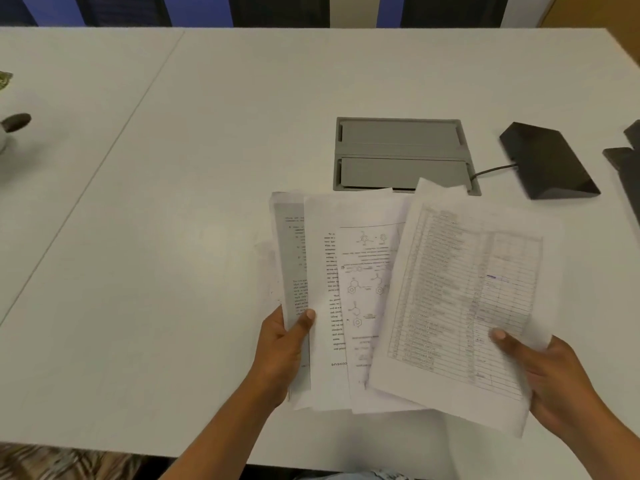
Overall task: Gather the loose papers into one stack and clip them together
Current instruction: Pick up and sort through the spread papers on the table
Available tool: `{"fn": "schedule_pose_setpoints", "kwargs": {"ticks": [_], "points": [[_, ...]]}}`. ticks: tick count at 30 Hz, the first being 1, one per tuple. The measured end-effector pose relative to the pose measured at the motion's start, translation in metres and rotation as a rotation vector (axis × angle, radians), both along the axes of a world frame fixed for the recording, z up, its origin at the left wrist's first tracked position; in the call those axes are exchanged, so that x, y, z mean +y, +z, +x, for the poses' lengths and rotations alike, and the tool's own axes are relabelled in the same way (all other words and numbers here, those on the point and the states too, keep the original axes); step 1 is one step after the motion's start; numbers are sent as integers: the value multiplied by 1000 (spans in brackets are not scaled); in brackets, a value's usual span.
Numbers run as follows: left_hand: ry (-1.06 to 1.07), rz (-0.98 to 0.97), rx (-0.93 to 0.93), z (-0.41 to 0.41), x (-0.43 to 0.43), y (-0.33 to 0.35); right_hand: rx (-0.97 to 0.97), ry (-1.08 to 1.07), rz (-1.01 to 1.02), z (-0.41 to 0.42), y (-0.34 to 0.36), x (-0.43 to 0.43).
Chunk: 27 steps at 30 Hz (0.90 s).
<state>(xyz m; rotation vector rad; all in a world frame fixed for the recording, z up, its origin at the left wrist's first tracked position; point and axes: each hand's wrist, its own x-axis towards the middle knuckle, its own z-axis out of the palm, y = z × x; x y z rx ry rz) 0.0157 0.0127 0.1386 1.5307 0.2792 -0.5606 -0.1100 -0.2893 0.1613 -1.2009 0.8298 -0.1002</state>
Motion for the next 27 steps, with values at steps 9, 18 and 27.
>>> {"fn": "schedule_pose_setpoints", "kwargs": {"ticks": [9,18,27], "points": [[-67,39,14,-6,-3,-2,-56,58,-5,17,6,13],[-177,-57,-8,-9,-13,9,17,278,77,24,-15,29],[-196,-85,-72,0,-27,24,-16,341,-130,27,-8,29]]}}
